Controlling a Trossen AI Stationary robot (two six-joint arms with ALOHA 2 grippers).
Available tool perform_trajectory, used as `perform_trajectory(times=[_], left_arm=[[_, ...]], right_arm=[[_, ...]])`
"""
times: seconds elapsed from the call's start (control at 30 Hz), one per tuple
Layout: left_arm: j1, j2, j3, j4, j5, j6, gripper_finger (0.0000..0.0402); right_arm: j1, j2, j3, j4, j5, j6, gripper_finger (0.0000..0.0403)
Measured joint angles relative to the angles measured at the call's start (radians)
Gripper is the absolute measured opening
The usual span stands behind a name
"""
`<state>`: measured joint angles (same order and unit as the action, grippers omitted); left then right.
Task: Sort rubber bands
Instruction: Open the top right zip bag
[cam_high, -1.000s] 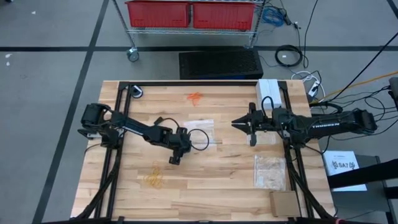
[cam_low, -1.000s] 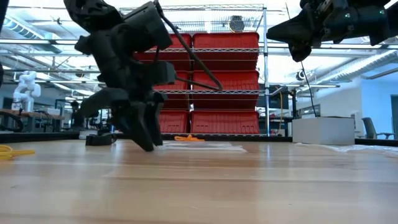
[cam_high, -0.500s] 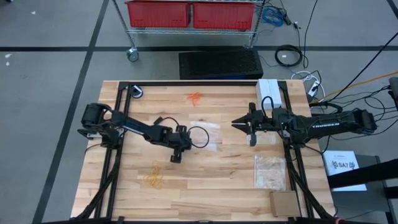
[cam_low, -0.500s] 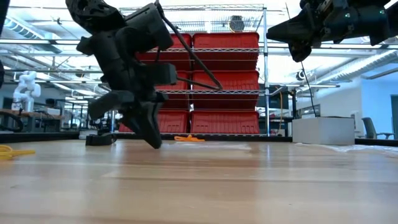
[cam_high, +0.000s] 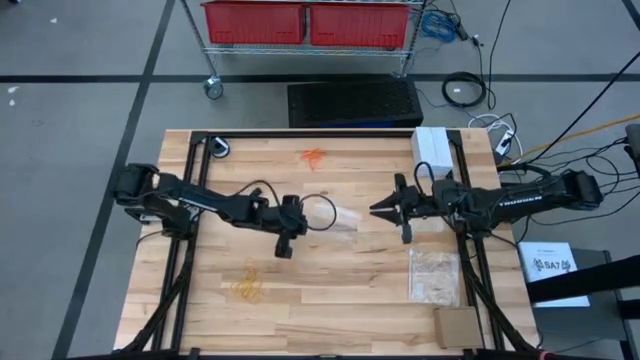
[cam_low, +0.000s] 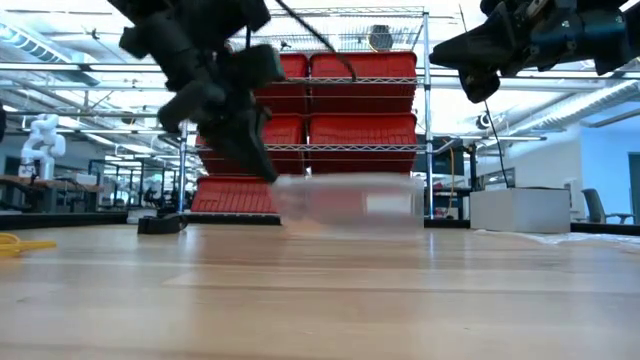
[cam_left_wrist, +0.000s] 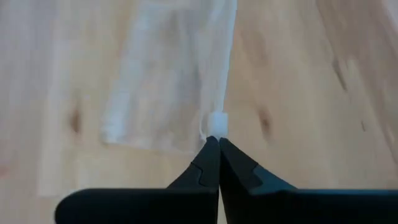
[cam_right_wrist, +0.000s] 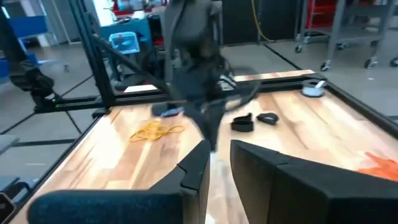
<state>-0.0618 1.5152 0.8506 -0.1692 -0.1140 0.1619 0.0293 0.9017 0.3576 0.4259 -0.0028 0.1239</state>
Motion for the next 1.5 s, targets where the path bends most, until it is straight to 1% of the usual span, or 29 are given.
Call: perform_trajectory(times=[0.1, 0.17, 0.37, 0.43, 0.57, 0.63, 0.73, 0.83, 1.0, 1.27, 1.37, 1.5], left_arm=[[0.014, -0.02, 0.03, 0.004, -0.024, -0.026, 0.0002], [0.023, -0.026, 0.049, 0.004, -0.032, -0.041, 0.0002], [0.036, -0.026, 0.107, 0.003, -0.035, -0.05, 0.0001], [0.036, -0.026, 0.121, 0.004, -0.047, -0.048, 0.0001], [0.036, -0.026, 0.131, 0.005, -0.048, -0.048, 0.0001], [0.036, -0.026, 0.131, 0.003, -0.048, -0.047, 0.0001], [0.036, -0.026, 0.131, 0.003, -0.048, -0.046, 0.0001], [0.036, -0.026, 0.131, 0.004, -0.048, -0.045, 0.0], [0.036, -0.026, 0.131, 0.004, -0.049, -0.045, 0.0], [0.036, -0.026, 0.131, 0.003, -0.052, -0.043, 0.0], [0.036, -0.026, 0.131, 0.006, -0.051, -0.042, 0.0], [0.035, -0.026, 0.131, 0.022, -0.051, -0.041, 0.0]], right_arm=[[0.045, 0.064, 0.046, -0.016, 0.056, -0.004, 0.0059], [0.074, 0.121, 0.113, -0.064, 0.088, -0.017, 0.0059], [0.126, 0.334, 0.399, -0.36, 0.216, -0.035, 0.0059], [0.128, 0.407, 0.493, -0.45, 0.236, -0.02, 0.0062], [0.13, 0.533, 0.653, -0.612, 0.242, -0.02, 0.0072], [0.13, 0.59, 0.719, -0.68, 0.254, -0.034, 0.0077], [0.13, 0.665, 0.794, -0.74, 0.301, -0.055, 0.0085], [0.127, 0.718, 0.853, -0.764, 0.341, -0.07, 0.009], [0.11, 0.781, 0.912, -0.803, 0.345, -0.084, 0.0091], [0.077, 0.816, 0.928, -0.822, 0.349, -0.061, 0.0088], [0.075, 0.816, 0.928, -0.822, 0.346, -0.061, 0.0077], [0.072, 0.816, 0.928, -0.837, 0.345, -0.064, 0.0047]])
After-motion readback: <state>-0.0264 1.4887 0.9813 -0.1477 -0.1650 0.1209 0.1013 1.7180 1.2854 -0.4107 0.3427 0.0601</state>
